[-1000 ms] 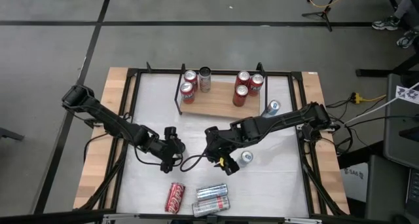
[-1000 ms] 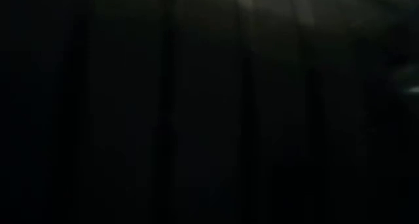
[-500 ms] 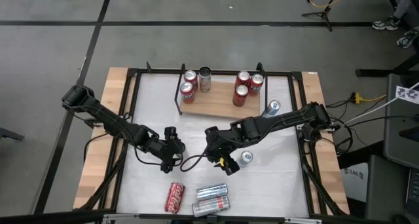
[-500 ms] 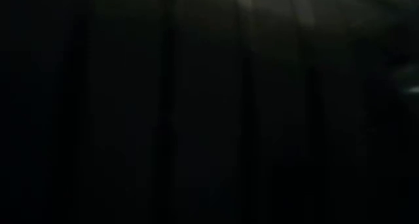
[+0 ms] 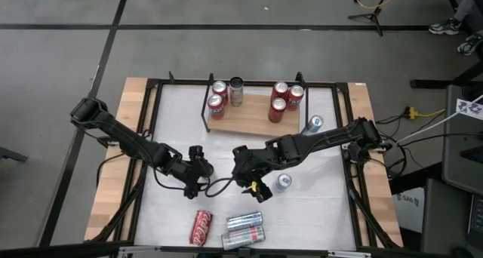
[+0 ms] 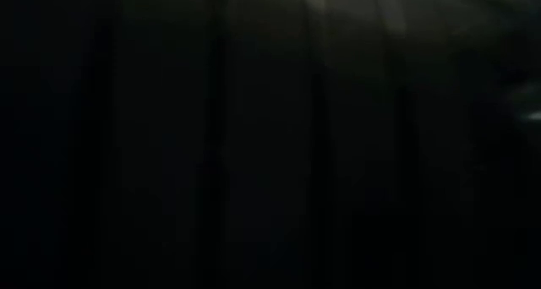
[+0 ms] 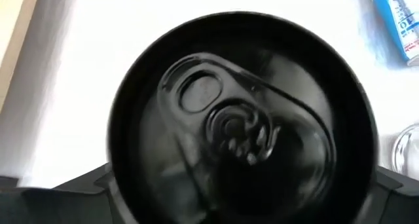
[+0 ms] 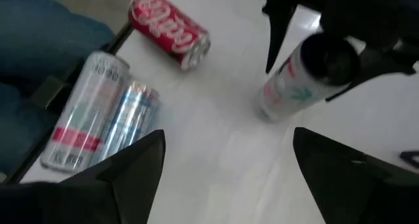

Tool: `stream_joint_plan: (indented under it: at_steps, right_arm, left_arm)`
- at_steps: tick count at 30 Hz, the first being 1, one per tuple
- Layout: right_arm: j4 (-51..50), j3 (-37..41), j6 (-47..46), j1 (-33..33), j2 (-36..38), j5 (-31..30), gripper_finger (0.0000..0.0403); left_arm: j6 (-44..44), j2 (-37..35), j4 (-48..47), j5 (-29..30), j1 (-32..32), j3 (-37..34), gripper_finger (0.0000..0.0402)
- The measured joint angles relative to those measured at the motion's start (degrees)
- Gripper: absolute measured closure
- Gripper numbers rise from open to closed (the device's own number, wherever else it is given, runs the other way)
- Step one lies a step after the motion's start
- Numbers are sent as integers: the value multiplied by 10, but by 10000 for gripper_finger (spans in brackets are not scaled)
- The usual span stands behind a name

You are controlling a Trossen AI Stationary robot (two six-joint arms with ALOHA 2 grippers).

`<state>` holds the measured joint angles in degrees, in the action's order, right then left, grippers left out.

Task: Place canned beverage on shelf
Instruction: Put the top white-pink soda can on the shelf aligned with the white-pink soda can

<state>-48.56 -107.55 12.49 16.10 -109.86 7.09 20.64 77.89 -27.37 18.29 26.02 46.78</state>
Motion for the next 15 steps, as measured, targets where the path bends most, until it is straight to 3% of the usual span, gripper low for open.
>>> stream_joint_plan:
  at_steps: [15]
  right_arm:
    - [129, 0, 0, 0, 0, 0, 77]
  left_arm:
    - [30, -101, -84, -102, 0, 1, 58]
